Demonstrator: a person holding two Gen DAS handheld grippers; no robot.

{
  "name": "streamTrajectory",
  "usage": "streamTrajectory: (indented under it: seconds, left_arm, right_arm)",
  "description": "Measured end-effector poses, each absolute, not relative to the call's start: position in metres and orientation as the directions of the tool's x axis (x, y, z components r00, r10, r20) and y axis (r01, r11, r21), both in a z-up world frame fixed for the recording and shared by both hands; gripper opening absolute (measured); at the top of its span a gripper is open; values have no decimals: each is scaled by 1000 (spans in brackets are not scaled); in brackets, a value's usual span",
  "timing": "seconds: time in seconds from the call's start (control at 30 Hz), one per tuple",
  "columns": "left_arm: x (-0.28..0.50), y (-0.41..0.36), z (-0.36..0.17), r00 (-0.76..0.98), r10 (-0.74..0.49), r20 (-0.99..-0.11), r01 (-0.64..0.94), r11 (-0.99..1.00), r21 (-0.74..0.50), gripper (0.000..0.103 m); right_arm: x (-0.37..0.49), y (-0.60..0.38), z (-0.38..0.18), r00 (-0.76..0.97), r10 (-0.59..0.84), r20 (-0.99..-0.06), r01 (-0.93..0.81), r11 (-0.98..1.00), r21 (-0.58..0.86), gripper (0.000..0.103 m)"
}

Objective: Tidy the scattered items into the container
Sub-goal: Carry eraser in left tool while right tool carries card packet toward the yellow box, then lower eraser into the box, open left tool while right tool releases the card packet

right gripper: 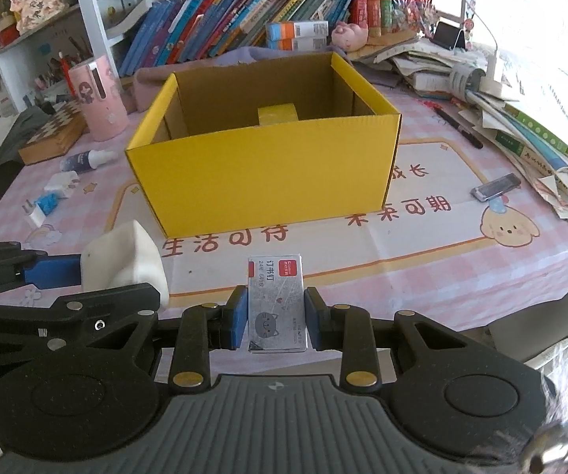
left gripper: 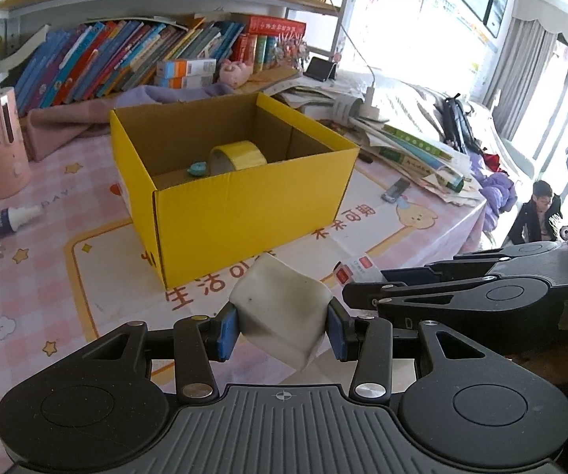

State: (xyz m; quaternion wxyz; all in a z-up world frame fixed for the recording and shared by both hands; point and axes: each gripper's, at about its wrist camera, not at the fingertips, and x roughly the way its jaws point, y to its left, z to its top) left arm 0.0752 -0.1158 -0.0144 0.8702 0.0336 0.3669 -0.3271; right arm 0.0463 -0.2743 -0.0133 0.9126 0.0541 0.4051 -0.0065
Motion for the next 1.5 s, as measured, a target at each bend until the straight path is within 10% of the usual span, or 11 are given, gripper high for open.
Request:
streamTrajectory:
  seconds: [0.7,1.5]
  left_arm:
    - [133,-165,46,683,-536,-496,608,794,-19,43]
    - [226,-198,-8,691,-276,-668,461,880,113,43]
  right_arm:
    - [124,-332,48,811,39,-583,0,998,67,28]
    - [307,-321,24,678,238,-696,-326,945,6,28]
